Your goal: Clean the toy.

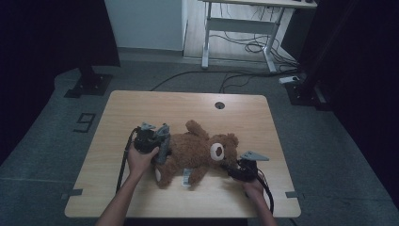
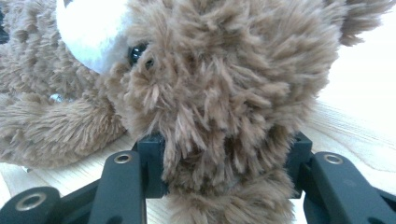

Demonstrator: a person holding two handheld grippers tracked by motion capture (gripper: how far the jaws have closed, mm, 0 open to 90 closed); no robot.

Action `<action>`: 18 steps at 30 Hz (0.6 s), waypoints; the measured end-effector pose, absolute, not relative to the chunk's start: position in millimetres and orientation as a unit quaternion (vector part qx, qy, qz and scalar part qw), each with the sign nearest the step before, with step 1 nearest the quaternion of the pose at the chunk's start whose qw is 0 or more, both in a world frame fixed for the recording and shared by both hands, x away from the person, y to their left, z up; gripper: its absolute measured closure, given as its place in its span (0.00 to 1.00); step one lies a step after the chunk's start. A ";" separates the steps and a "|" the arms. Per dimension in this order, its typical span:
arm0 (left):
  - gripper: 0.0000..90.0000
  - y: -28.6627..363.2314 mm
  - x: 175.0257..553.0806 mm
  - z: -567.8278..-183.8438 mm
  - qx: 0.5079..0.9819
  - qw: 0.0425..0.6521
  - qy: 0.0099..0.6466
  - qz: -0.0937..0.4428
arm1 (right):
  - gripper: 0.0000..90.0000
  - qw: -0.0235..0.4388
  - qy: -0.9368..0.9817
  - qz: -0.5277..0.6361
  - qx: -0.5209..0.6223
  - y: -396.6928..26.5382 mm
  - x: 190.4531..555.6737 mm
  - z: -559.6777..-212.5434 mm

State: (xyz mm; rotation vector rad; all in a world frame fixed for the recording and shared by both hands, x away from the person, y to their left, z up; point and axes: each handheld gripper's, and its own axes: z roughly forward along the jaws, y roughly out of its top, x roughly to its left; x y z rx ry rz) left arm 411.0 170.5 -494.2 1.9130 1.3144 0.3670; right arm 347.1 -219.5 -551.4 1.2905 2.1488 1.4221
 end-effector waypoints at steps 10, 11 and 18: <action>0.89 184.8 405.4 -477.5 0.734 0.417 0.517 0.143 | 0.56 0.130 0.736 0.488 0.450 -218.2 347.0 -551.5; 0.89 184.7 402.9 -469.2 0.731 0.426 0.510 0.153 | 0.57 0.131 0.734 0.488 0.453 -217.2 347.1 -551.7; 0.88 166.5 398.2 -434.0 0.733 0.453 0.475 0.177 | 0.59 0.158 0.726 0.471 0.475 -197.1 360.9 -549.1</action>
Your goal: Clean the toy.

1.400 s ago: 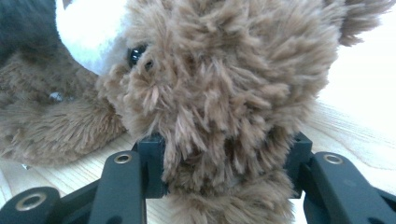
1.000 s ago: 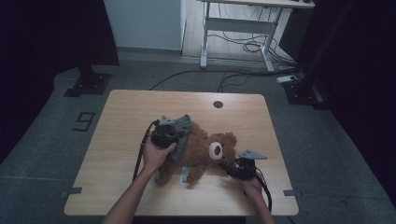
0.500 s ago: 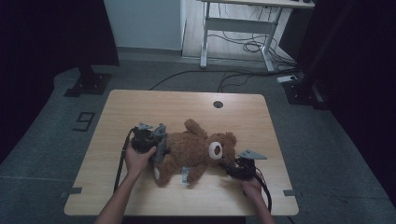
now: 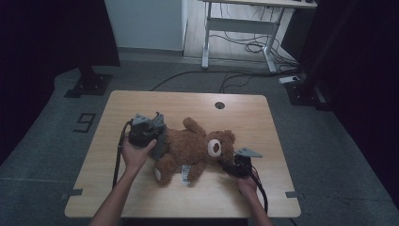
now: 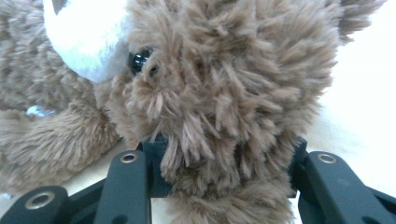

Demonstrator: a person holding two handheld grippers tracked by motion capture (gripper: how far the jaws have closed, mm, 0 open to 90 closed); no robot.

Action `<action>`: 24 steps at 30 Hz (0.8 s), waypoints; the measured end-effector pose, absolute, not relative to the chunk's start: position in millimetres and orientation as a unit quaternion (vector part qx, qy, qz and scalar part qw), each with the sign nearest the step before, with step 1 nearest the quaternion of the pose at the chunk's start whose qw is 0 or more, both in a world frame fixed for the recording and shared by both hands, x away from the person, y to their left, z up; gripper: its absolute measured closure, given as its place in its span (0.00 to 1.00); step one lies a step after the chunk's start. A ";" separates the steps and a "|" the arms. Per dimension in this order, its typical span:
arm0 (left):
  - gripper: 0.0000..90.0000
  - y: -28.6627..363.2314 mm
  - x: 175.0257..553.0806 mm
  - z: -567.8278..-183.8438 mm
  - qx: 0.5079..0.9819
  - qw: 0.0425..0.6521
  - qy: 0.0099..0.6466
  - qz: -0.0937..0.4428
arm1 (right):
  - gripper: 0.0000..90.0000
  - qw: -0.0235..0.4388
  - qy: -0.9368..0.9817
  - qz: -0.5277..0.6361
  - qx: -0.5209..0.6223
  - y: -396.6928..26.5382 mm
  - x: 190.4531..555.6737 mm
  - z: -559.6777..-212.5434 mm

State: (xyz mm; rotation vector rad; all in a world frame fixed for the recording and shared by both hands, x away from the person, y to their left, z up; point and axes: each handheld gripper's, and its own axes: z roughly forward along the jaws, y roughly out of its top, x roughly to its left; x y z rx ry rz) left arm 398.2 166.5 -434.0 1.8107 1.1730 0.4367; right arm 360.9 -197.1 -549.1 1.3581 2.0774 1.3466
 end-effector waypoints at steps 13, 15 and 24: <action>0.87 91.9 439.1 -439.9 0.768 0.444 0.443 0.127 | 0.55 0.170 0.735 0.470 0.457 -195.2 379.3 -550.2; 0.86 83.1 441.2 -450.8 0.773 0.435 0.447 0.118 | 0.51 0.174 0.741 0.467 0.450 -195.8 378.9 -550.0; 0.89 87.0 413.9 -472.7 0.768 0.453 0.433 0.132 | 0.19 0.163 0.740 0.478 0.443 -206.0 365.6 -539.6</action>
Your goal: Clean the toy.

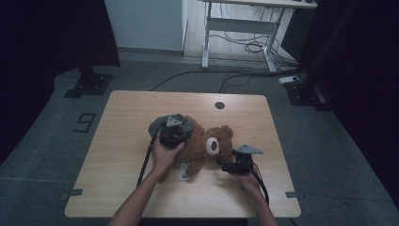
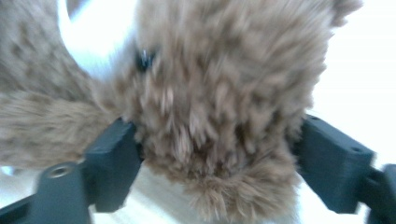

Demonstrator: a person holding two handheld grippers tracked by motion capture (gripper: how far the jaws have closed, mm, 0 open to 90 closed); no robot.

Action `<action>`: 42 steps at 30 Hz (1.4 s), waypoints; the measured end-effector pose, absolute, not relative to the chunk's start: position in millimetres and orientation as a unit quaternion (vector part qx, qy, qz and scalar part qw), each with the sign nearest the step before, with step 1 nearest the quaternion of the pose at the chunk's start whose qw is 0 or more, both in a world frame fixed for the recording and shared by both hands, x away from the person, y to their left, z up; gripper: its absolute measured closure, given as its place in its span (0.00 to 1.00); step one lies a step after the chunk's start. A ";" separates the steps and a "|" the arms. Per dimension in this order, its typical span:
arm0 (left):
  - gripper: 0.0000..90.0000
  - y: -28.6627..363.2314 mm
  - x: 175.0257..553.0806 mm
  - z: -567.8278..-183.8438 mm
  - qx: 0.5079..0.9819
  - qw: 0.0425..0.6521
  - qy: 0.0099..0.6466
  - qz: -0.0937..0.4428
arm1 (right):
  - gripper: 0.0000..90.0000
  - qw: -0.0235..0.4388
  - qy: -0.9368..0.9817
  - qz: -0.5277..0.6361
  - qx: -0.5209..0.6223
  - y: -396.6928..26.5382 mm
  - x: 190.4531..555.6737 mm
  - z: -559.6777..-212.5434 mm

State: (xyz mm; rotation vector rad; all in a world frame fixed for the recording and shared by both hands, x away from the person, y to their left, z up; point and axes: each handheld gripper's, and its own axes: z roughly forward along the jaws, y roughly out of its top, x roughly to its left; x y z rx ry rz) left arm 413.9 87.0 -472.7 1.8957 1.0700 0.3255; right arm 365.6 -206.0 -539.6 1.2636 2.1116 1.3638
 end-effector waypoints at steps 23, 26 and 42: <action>0.89 99.5 368.4 -470.1 0.755 0.501 0.407 0.113 | 0.36 0.123 0.722 0.506 0.456 -188.8 390.9 -505.0; 0.89 97.3 357.9 -451.8 0.752 0.519 0.388 0.123 | 0.43 0.131 0.719 0.514 0.449 -191.5 380.9 -508.9; 0.89 -30.2 369.5 -442.0 0.819 0.468 0.310 0.115 | 0.49 0.184 0.707 0.538 0.420 -190.4 348.3 -520.3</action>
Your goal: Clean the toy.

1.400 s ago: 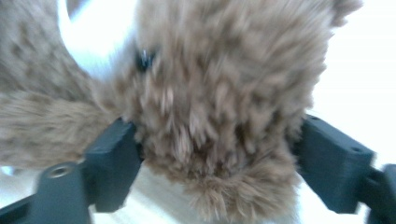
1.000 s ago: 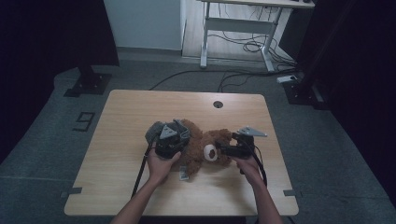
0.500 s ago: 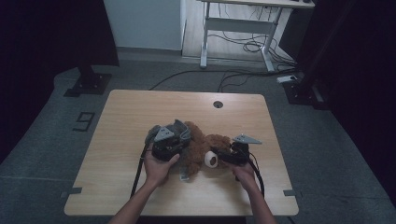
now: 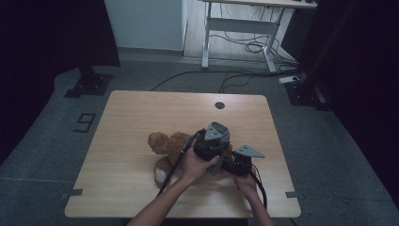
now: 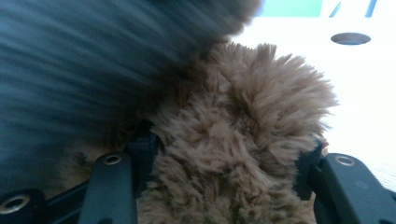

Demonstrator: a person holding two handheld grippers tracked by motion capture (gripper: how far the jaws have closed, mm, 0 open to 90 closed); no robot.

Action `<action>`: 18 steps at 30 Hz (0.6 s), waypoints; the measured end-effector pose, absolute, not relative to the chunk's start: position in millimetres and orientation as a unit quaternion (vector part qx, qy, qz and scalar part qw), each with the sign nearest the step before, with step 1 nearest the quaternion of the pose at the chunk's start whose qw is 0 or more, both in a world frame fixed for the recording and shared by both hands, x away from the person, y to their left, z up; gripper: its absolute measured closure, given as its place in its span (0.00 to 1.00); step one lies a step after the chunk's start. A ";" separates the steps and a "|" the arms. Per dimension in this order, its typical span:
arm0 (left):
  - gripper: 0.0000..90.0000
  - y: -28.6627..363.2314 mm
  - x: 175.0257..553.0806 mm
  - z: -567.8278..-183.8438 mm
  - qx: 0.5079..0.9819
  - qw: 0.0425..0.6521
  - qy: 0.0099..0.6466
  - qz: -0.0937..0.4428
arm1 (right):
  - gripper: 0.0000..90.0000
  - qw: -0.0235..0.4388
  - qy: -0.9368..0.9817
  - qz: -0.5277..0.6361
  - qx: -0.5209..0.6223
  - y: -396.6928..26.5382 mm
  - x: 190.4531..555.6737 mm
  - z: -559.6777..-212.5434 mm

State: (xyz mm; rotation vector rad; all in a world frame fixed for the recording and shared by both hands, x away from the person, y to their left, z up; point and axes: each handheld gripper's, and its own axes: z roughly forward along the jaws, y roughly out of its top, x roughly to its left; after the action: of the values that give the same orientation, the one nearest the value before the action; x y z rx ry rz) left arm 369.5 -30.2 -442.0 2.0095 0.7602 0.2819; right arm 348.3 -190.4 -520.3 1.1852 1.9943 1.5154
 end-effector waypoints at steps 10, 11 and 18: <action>0.90 -12.1 364.7 -456.8 0.820 0.441 0.324 0.168 | 0.51 0.199 0.709 0.535 0.414 -189.4 342.6 -523.2; 0.90 -7.5 363.8 -456.0 0.821 0.432 0.326 0.183 | 0.51 0.197 0.708 0.535 0.415 -189.8 342.8 -523.2; 0.90 42.8 365.4 -458.2 0.805 0.436 0.362 0.176 | 0.51 0.189 0.705 0.540 0.418 -192.1 344.5 -523.6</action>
State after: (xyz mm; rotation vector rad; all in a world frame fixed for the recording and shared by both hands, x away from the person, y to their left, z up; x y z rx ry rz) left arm 365.4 42.8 -458.2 2.0035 0.9001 0.4373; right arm 344.5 -192.1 -523.6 1.1750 1.9841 1.5201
